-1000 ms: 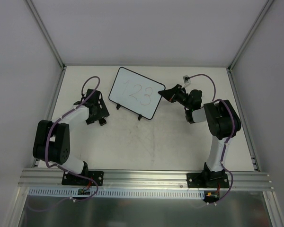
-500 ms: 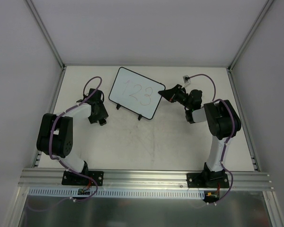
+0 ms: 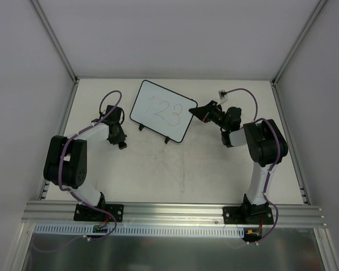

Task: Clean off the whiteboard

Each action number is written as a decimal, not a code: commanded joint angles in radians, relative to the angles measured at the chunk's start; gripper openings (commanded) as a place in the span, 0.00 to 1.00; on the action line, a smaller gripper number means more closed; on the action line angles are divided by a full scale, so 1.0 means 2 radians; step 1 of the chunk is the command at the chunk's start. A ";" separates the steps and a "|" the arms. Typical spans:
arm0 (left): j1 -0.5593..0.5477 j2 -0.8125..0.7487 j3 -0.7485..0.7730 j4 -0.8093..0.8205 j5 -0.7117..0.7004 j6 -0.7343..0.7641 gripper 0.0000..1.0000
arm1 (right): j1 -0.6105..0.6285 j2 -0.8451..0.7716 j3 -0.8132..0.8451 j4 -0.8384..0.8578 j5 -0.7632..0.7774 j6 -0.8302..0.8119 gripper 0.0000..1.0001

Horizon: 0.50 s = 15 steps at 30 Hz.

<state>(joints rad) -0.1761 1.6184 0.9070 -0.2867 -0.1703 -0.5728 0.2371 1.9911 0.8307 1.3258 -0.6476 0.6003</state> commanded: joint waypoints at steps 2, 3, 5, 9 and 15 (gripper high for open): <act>-0.002 -0.006 0.003 -0.002 -0.009 0.002 0.04 | -0.006 -0.015 0.007 0.093 -0.011 -0.014 0.00; -0.002 -0.006 0.003 -0.001 -0.008 0.002 0.04 | -0.006 -0.015 0.007 0.093 -0.011 -0.014 0.00; -0.002 -0.008 0.004 -0.001 -0.005 0.004 0.00 | -0.007 -0.015 0.007 0.093 -0.012 -0.014 0.00; -0.002 -0.021 0.010 -0.002 0.002 0.009 0.00 | -0.007 -0.015 0.008 0.093 -0.014 -0.014 0.00; -0.002 -0.035 0.025 -0.002 0.013 0.021 0.00 | -0.007 -0.015 0.010 0.094 -0.016 -0.012 0.00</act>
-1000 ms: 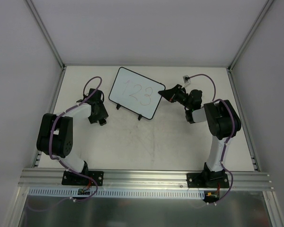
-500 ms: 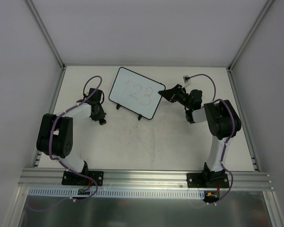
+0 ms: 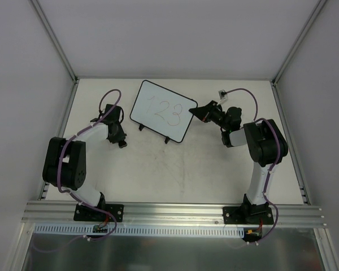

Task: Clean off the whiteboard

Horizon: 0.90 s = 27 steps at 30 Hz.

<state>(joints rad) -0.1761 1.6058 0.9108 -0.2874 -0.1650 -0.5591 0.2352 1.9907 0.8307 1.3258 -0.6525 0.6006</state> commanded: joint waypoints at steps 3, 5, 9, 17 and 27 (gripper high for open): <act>-0.003 -0.039 0.040 0.001 0.031 0.024 0.00 | -0.006 -0.014 0.010 0.094 -0.014 -0.012 0.00; -0.007 -0.040 0.062 0.001 0.035 0.039 0.00 | -0.006 -0.014 0.011 0.094 -0.014 -0.011 0.00; -0.006 -0.032 0.096 0.001 0.046 0.066 0.00 | -0.006 -0.012 0.011 0.093 -0.014 -0.010 0.00; -0.007 0.027 0.199 0.019 0.170 0.102 0.00 | -0.006 -0.008 0.017 0.093 -0.020 -0.011 0.00; -0.006 0.091 0.299 0.028 0.233 0.203 0.00 | -0.004 -0.011 0.019 0.091 -0.029 -0.015 0.00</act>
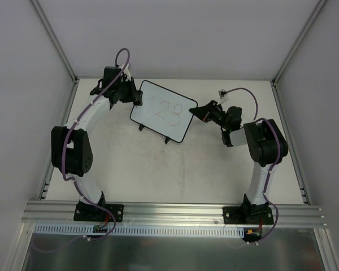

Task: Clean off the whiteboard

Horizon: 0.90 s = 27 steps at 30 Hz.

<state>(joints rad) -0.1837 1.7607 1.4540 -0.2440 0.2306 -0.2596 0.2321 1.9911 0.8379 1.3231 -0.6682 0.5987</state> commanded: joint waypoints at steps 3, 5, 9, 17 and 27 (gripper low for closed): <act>-0.004 0.028 0.033 0.012 0.056 0.094 0.00 | -0.002 -0.014 0.015 0.092 -0.023 -0.014 0.00; -0.004 0.038 0.045 0.012 0.067 0.104 0.00 | -0.002 -0.014 0.014 0.092 -0.023 -0.013 0.00; -0.009 0.056 0.056 0.014 0.063 0.124 0.00 | -0.002 -0.014 0.014 0.092 -0.023 -0.017 0.00; -0.019 0.076 0.087 0.014 0.049 0.148 0.00 | -0.001 -0.013 0.014 0.092 -0.024 -0.018 0.00; -0.019 0.101 0.099 0.012 0.033 0.134 0.00 | 0.000 -0.015 0.013 0.092 -0.025 -0.018 0.00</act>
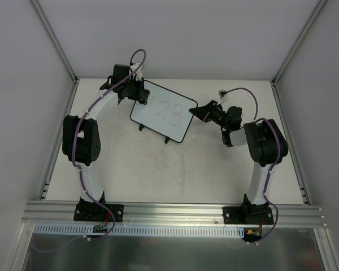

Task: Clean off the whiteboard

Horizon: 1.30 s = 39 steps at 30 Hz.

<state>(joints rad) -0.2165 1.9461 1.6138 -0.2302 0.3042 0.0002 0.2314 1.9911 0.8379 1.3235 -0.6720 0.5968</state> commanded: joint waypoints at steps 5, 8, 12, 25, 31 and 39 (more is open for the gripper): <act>-0.004 0.023 0.031 0.005 0.006 0.005 0.00 | -0.001 -0.018 0.011 0.092 -0.023 -0.017 0.00; -0.007 0.030 0.033 0.004 0.007 0.006 0.00 | -0.001 -0.018 0.011 0.092 -0.023 -0.017 0.00; -0.008 0.034 0.029 0.001 0.002 0.002 0.00 | -0.001 -0.020 0.011 0.092 -0.023 -0.017 0.00; -0.044 0.018 -0.049 0.004 -0.039 -0.032 0.00 | -0.001 -0.021 0.011 0.093 -0.021 -0.017 0.00; -0.044 0.017 -0.101 0.020 -0.038 -0.051 0.00 | -0.001 -0.024 0.008 0.093 -0.023 -0.016 0.00; -0.044 -0.020 -0.169 0.046 -0.032 -0.073 0.00 | -0.001 -0.025 0.007 0.093 -0.022 -0.017 0.00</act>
<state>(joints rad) -0.2821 1.8900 1.3460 -0.0608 0.2272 -0.1181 0.2306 1.9907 0.8379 1.3113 -0.6743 0.6086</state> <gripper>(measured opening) 0.180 0.062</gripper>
